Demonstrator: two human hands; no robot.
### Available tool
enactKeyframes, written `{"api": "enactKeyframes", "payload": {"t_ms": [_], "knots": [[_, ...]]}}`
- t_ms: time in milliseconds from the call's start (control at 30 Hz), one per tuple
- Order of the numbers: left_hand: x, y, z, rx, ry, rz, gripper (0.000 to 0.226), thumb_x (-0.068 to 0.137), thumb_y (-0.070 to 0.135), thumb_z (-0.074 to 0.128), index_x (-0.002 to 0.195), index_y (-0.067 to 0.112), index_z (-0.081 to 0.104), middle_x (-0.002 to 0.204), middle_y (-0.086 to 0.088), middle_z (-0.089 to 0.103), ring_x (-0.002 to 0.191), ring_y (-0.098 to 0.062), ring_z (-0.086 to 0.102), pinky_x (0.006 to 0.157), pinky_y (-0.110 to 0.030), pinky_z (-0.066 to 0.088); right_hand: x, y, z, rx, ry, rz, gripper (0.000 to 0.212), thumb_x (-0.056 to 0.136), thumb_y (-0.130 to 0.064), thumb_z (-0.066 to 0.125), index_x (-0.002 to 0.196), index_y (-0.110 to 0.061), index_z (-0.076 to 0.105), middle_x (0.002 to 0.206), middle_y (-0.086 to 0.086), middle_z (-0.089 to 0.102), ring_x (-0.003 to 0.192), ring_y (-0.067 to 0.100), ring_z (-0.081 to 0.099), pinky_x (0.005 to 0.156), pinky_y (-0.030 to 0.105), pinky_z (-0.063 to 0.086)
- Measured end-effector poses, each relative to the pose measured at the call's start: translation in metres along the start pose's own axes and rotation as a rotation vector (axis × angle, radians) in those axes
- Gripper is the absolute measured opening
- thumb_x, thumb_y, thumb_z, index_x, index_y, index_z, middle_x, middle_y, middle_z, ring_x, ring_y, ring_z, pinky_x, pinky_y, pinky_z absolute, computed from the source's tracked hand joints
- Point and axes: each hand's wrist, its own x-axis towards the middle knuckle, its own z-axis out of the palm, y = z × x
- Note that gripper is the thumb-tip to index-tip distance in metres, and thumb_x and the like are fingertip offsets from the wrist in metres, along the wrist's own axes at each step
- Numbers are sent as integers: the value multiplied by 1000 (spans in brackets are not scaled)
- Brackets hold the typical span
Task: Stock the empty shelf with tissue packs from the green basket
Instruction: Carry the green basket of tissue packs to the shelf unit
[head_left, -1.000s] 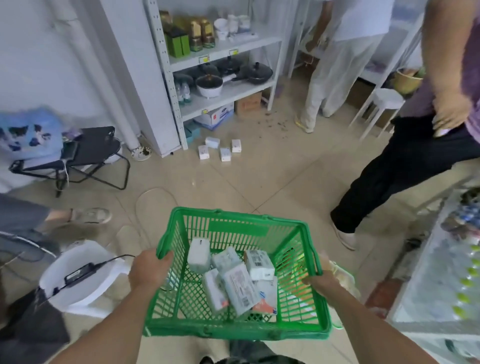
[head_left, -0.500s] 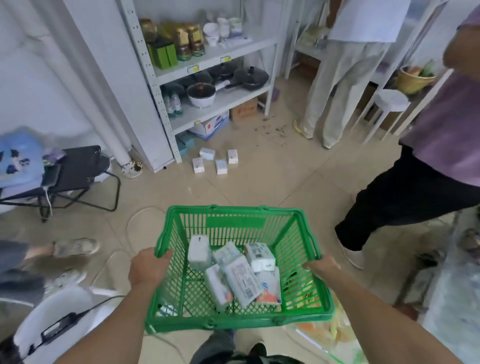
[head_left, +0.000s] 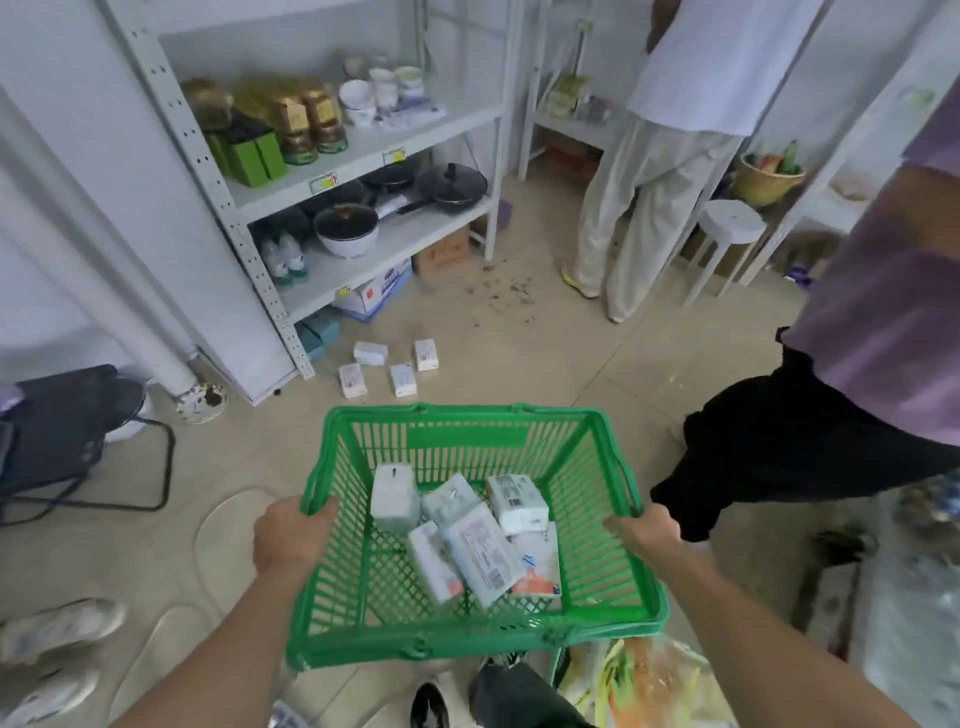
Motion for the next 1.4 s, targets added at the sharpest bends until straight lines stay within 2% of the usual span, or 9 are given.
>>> {"api": "enactKeyframes", "payload": {"t_ms": [133, 200, 467, 633, 800, 967, 1067, 1233, 1400], "knots": [[37, 47, 15, -4, 7, 8, 48, 90, 45, 73, 56, 14, 59, 59, -10, 65, 59, -30, 63, 50, -30, 38, 45, -25, -16, 68, -33, 5, 37, 83, -28, 84, 102, -5, 62, 84, 13, 67, 64, 24, 67, 43, 25, 50], [51, 73, 22, -9, 24, 12, 49, 89, 46, 73, 55, 14, 59, 57, -8, 64, 56, -29, 62, 48, -28, 36, 68, -39, -25, 86, -43, 2, 37, 84, -28, 84, 106, -4, 66, 89, 15, 71, 64, 23, 68, 39, 22, 49], [100, 144, 38, -46, 38, -1, 48, 90, 43, 75, 54, 15, 59, 50, -4, 61, 46, -21, 58, 44, -23, 35, 138, -103, -48, 89, -39, 44, 38, 85, -28, 82, 105, -1, 65, 82, 12, 64, 60, 23, 66, 33, 20, 44], [156, 190, 57, -81, 16, -7, 48, 91, 41, 75, 54, 15, 57, 52, -5, 60, 45, -21, 55, 45, -22, 37, 189, -150, -53, 44, -38, 63, 36, 86, -30, 79, 101, -3, 62, 84, 14, 65, 62, 24, 66, 41, 23, 46], [216, 242, 74, -94, -14, 26, 48, 91, 41, 75, 55, 15, 57, 55, -9, 64, 50, -26, 61, 48, -25, 41, 234, -192, -66, 57, -4, 101, 33, 87, -30, 77, 103, -4, 63, 85, 14, 65, 64, 25, 67, 43, 24, 48], [266, 302, 90, -30, -39, 52, 42, 91, 41, 75, 61, 15, 63, 54, -5, 62, 46, -18, 57, 44, -21, 34, 276, -222, -77, 113, 35, 149, 31, 85, -30, 77, 102, -4, 69, 84, 15, 72, 62, 26, 70, 44, 22, 47], [293, 335, 103, -13, -64, 51, 41, 91, 42, 76, 61, 16, 64, 57, -8, 66, 49, -23, 63, 45, -22, 38, 308, -235, -85, 149, 20, 191, 33, 86, -27, 77, 104, -1, 70, 91, 20, 75, 67, 29, 73, 46, 24, 50], [338, 395, 136, 31, -62, 59, 48, 91, 43, 74, 54, 15, 60, 50, -4, 63, 49, -23, 64, 49, -25, 41, 379, -269, -106, 153, -28, 198, 34, 89, -25, 77, 110, 1, 69, 94, 21, 74, 77, 32, 74, 49, 26, 50], [378, 441, 162, -15, -35, -13, 46, 88, 49, 75, 57, 18, 62, 52, -5, 66, 49, -26, 69, 57, -32, 56, 453, -324, -138, 122, -54, 112, 30, 93, -22, 73, 113, -1, 68, 103, 25, 74, 91, 39, 74, 71, 43, 59]]}}
